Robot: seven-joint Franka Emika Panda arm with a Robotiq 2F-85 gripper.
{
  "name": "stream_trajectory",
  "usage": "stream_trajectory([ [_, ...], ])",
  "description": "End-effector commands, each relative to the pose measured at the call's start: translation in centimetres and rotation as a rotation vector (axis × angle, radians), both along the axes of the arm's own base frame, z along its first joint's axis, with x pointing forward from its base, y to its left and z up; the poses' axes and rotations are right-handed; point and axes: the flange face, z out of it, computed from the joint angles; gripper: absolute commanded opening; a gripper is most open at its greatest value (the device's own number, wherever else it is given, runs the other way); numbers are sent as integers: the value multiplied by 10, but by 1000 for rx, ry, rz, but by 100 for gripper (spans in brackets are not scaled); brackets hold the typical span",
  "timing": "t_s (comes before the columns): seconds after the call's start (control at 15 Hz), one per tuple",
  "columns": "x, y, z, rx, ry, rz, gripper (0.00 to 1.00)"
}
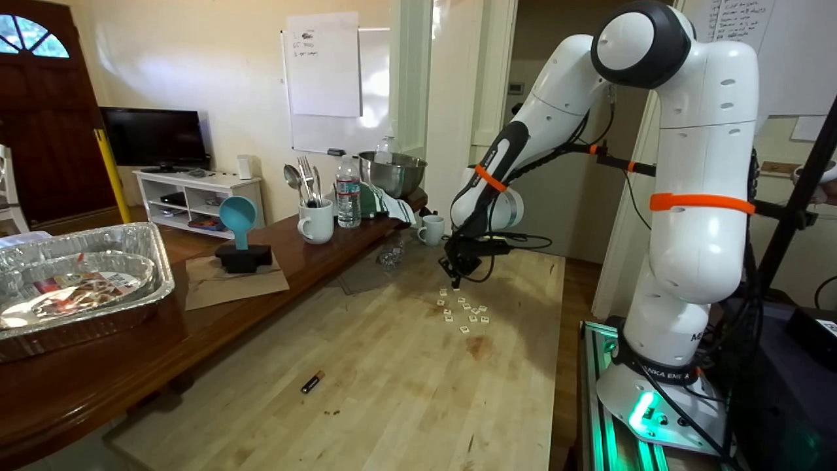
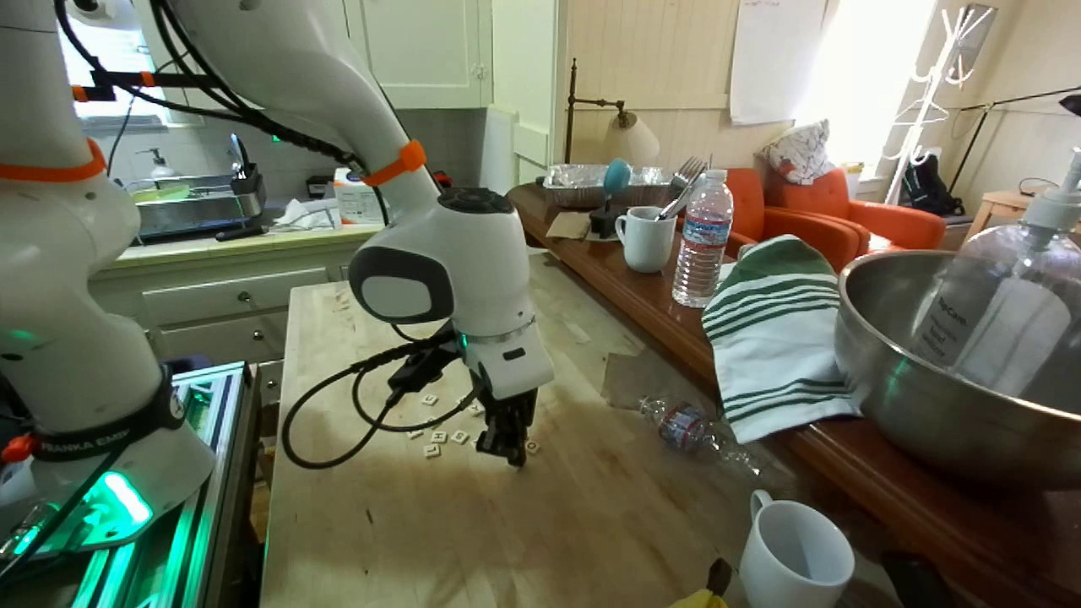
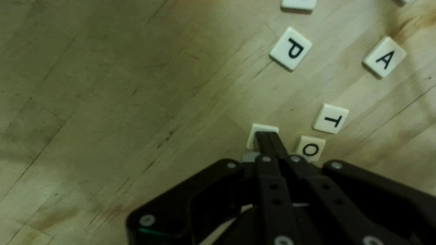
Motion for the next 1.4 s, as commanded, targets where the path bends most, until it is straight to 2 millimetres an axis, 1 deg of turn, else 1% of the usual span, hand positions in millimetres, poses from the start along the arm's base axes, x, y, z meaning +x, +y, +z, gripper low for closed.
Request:
stream_trajectory([
  [0.0, 12, -7, -18, 11, 7, -49, 0],
  [0.47, 30, -11, -19, 9, -12, -67, 0],
  [0.73, 36, -7, -21, 14, -16, -64, 0],
  [1.07, 38, 0, -24, 35, -9, -65, 0],
  [1.33, 33, -1, -25, 40, -1, -80, 0],
])
